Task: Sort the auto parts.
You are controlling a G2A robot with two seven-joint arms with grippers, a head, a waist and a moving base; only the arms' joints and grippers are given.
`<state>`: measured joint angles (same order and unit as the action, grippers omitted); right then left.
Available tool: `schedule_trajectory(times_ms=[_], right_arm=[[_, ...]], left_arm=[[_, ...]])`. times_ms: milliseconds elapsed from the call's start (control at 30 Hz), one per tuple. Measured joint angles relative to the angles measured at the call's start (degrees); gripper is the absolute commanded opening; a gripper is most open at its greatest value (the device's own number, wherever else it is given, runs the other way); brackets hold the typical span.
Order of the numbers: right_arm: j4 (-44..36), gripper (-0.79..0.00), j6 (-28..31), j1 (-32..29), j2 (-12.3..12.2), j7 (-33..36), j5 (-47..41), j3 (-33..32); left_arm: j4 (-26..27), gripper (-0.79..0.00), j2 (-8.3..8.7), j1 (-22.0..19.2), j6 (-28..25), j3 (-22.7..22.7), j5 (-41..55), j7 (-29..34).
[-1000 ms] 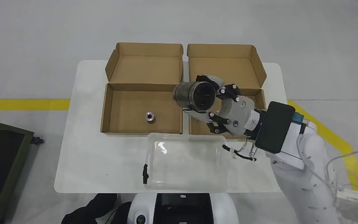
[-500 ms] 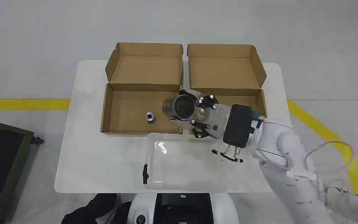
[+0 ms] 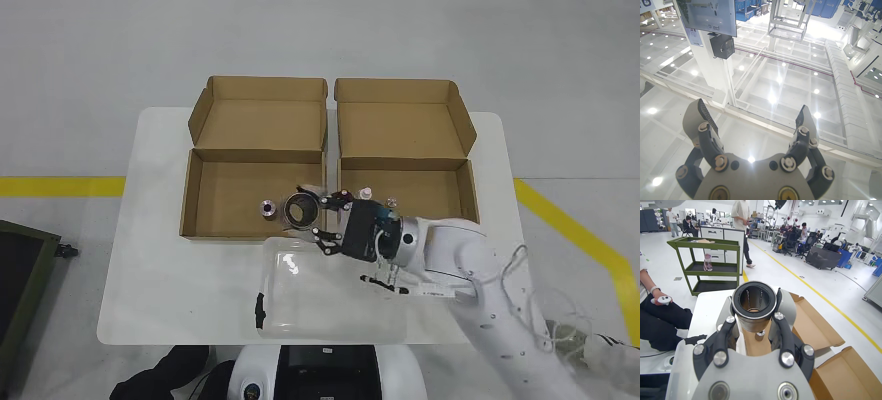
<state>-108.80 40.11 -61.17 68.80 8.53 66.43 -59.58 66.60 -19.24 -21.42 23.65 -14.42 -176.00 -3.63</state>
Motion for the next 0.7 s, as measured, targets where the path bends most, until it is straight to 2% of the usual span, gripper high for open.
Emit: schedule_trajectory(times_ms=[367,700], right_arm=[[7.76,-0.785,-2.91,4.28,1.32,4.82,2.54,6.03],[16.46,-0.785,-8.65,10.58,3.65,8.34,4.43,11.93]], left_arm=[[0.00,0.000,0.00,0.00,0.00,0.00,0.00,0.00],[0.00,0.000,0.00,0.00,0.00,0.00,0.00,0.00]])
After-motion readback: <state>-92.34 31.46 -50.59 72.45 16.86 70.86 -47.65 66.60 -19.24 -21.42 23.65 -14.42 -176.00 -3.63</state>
